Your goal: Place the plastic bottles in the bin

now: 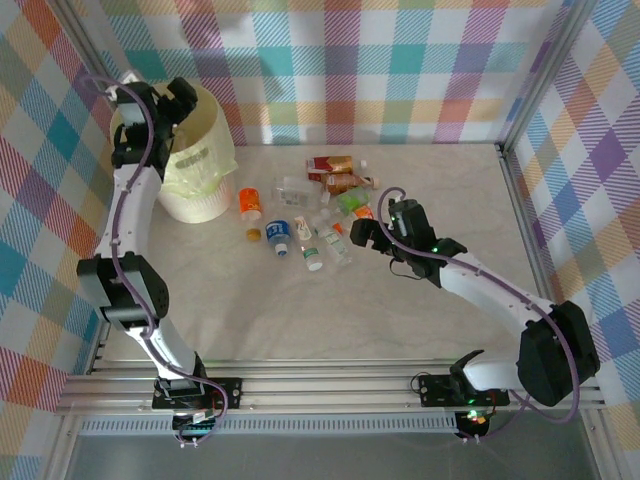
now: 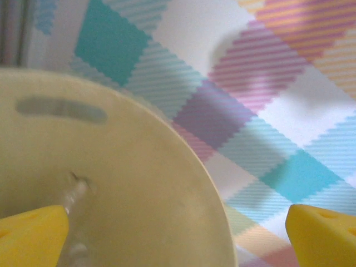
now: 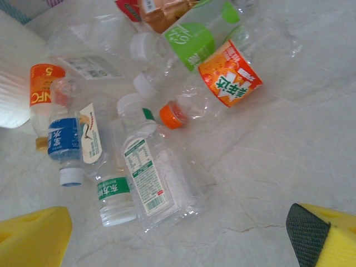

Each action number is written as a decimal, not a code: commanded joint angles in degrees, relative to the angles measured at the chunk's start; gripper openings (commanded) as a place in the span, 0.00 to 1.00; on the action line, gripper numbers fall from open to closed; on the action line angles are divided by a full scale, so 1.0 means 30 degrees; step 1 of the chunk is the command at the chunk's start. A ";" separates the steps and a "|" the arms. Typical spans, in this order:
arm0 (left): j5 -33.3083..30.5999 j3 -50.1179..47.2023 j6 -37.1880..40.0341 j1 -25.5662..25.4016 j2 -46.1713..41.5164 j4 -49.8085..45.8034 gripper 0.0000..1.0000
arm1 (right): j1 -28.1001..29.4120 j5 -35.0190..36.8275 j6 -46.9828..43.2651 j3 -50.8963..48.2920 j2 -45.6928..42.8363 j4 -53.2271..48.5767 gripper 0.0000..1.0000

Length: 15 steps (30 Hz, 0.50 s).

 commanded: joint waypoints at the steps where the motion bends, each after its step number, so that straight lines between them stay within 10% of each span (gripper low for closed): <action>1: 0.2471 -0.1876 -0.1380 -0.0773 -0.1818 0.2263 1.00 | -0.0174 -0.0307 0.0765 -0.0184 0.0951 -0.0047 1.00; 7: 0.2840 -0.3798 -0.1595 -0.2142 -0.3883 0.2414 1.00 | -0.0147 -0.2254 0.2119 0.0288 0.2421 0.0533 1.00; 15: 0.4715 -0.4925 -0.2266 -0.3108 -0.5652 0.0541 1.00 | 0.0332 -0.5695 -0.4411 0.1904 0.5310 0.1072 0.95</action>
